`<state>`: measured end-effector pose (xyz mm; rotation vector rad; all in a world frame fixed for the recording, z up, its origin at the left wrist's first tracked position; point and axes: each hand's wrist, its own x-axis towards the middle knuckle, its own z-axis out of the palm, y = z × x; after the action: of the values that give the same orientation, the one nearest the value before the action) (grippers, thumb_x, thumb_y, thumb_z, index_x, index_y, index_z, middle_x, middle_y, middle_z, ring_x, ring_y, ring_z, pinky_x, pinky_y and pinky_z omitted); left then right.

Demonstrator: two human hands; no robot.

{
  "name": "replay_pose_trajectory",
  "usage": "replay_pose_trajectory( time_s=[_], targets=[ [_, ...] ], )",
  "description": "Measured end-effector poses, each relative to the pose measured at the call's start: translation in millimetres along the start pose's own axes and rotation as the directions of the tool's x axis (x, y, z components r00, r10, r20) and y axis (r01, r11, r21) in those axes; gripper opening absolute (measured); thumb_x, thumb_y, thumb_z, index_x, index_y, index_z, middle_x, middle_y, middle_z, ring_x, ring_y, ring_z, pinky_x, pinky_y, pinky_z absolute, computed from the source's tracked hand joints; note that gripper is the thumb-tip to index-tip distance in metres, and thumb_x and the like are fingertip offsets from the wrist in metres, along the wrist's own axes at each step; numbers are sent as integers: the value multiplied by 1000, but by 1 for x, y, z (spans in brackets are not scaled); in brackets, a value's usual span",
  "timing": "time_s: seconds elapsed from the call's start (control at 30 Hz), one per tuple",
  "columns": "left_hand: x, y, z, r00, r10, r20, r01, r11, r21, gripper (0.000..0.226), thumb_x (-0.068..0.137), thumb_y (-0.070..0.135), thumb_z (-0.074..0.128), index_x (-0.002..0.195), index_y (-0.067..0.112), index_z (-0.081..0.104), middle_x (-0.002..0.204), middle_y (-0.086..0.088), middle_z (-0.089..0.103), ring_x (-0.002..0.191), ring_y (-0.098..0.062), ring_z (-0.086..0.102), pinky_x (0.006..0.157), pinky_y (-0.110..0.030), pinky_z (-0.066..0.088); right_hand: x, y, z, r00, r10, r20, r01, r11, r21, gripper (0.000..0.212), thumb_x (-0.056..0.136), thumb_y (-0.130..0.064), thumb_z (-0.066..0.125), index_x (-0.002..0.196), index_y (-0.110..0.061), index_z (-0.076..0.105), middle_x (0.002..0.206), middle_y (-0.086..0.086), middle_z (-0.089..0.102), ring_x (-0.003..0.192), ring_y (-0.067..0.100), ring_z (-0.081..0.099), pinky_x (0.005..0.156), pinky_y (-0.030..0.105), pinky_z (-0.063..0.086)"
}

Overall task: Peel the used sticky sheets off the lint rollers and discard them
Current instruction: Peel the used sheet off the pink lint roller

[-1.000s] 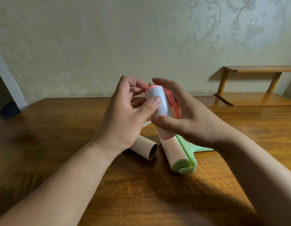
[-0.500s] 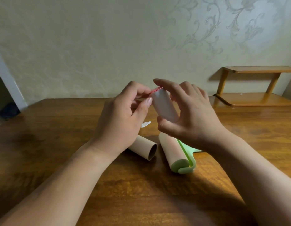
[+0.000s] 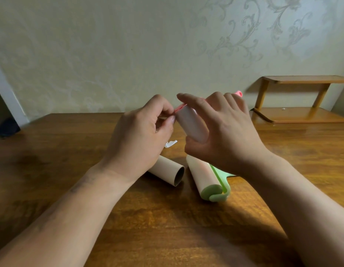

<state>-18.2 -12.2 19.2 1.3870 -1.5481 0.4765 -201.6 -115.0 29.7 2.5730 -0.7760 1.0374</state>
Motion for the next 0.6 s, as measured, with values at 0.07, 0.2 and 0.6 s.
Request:
replay_pose_trajectory(
  time_s=[0.07, 0.2, 0.6],
  targets=[
    [1, 0, -1, 999, -30, 19, 30, 1000, 3, 9, 103, 19, 73, 111, 15, 71, 99, 1, 82, 93, -14, 82, 75, -41, 70, 0, 0, -1, 1000, -11, 2, 11, 1000, -16, 85, 80, -55, 61, 161, -32, 47, 114, 10, 57, 108, 35, 54, 107, 49, 35],
    [2, 1, -4, 996, -73, 48, 73, 997, 3, 7, 104, 16, 74, 109, 14, 71, 96, 3, 81, 91, -15, 81, 75, -43, 69, 1, -1, -2, 999, -31, 13, 31, 999, -41, 84, 81, -55, 62, 160, -32, 49, 116, 11, 59, 110, 36, 55, 110, 51, 34],
    [2, 0, -2, 994, -111, 22, 112, 992, -60, 6, 102, 20, 67, 97, 17, 65, 87, 2, 75, 80, -11, 75, 67, -24, 62, 1, 0, 2, 999, 37, 29, -38, 998, 46, 87, 81, -59, 59, 163, -37, 41, 117, 4, 57, 112, 29, 54, 106, 44, 34]
  ],
)
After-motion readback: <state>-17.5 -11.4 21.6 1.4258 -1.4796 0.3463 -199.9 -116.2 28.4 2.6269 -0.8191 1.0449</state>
